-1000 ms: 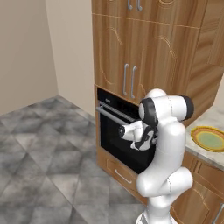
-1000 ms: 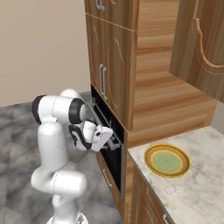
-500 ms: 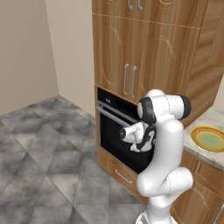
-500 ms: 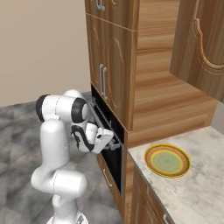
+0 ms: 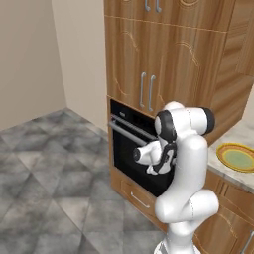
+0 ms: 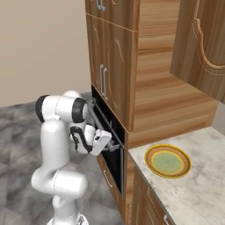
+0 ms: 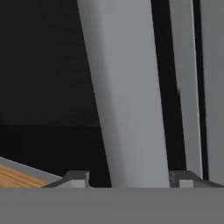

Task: Take the baked cake out of the oven and place it on the plate for cooling. Then close the oven door.

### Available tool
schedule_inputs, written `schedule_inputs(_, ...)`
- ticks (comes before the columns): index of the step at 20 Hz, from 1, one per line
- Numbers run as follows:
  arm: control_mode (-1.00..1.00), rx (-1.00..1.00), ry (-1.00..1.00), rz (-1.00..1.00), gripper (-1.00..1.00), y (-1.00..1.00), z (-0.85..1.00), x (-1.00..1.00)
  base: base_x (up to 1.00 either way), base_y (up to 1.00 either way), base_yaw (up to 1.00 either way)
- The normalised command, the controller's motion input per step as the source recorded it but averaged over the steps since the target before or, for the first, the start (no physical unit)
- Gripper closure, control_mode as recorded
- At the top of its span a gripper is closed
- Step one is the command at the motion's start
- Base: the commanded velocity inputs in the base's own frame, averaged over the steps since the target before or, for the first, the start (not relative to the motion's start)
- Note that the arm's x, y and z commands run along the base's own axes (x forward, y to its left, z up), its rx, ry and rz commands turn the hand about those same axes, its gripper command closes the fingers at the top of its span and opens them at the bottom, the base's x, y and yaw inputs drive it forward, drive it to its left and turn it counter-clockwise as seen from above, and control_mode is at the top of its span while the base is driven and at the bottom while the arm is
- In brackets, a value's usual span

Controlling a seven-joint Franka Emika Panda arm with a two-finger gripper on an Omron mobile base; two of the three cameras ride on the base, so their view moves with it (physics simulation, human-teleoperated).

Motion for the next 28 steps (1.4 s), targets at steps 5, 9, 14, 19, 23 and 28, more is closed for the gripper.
schedule_inputs(5, -1.00, 0.00, 0.08, 0.08, 1.00, 0.85, -0.55, -0.49, 0.00, 0.00, 0.00)
schedule_inputs(9, -1.00, 0.00, 0.08, 0.09, 1.00, 0.96, -0.55, -0.57, 0.00, 0.00, 0.00)
schedule_inputs(14, -1.00, 0.00, 0.09, 0.10, 1.00, 0.99, -0.58, -0.56, 0.00, 0.00, 0.00)
schedule_inputs(19, -1.00, 0.00, 0.09, 0.10, 1.00, 0.90, -0.60, -0.51, 0.00, 0.00, 0.00)
schedule_inputs(23, -1.00, 0.00, 0.07, 0.10, -1.00, 0.78, -0.59, -0.44, 0.00, 0.00, 0.00)
schedule_inputs(28, -1.00, 0.02, 0.06, 0.09, -1.00, 0.44, -0.24, -0.39, 0.00, 0.00, 0.00)
